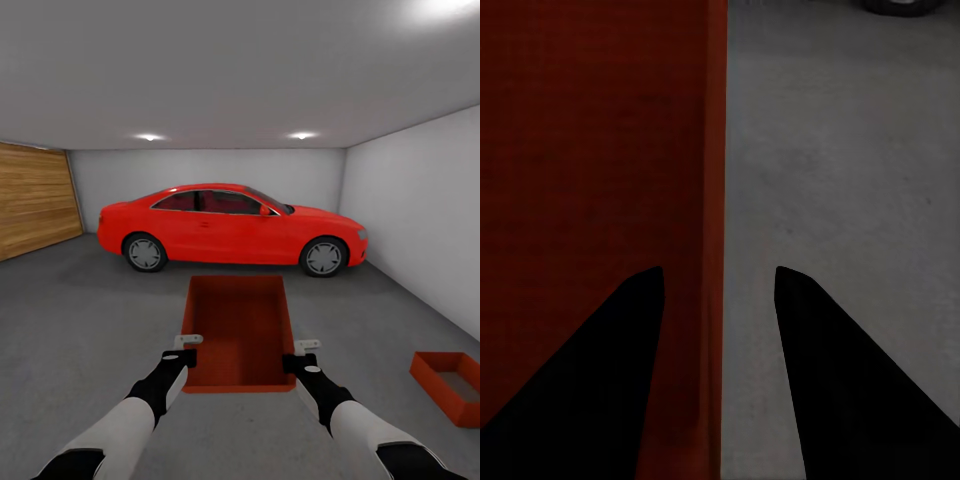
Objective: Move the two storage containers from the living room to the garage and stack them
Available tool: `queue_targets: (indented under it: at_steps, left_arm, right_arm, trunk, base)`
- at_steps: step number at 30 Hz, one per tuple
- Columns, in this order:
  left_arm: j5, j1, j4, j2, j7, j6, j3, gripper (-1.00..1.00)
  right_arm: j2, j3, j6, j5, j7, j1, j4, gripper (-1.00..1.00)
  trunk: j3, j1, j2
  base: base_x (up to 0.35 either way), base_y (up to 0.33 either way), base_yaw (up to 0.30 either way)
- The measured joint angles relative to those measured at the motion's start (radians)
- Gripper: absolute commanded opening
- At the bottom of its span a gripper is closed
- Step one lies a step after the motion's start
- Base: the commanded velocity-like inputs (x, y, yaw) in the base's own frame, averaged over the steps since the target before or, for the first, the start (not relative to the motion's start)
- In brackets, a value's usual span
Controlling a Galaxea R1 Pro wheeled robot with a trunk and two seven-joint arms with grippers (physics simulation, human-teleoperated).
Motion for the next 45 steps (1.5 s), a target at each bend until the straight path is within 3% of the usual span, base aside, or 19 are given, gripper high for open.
queue_targets:
  at_steps: [14, 45]
  left_arm:
    - [0.000, 0.000, 0.000, 0.000, 0.000, 0.002, 0.000, -1.00]
    - [0.001, 0.000, 0.002, 0.000, 0.000, 0.000, 0.001, -1.00]
  right_arm:
    - [0.000, 0.000, 0.002, 0.000, 0.001, 0.000, 0.000, -1.00]
    - [-0.001, 0.001, 0.003, 0.000, 0.000, 0.000, 0.000, -1.00]
  trunk:
    - [0.000, 0.000, 0.000]
    - [0.000, 0.000, 0.000]
  base:
    - [0.322, 0.000, -0.026]
    - [0.322, 0.000, -0.236]
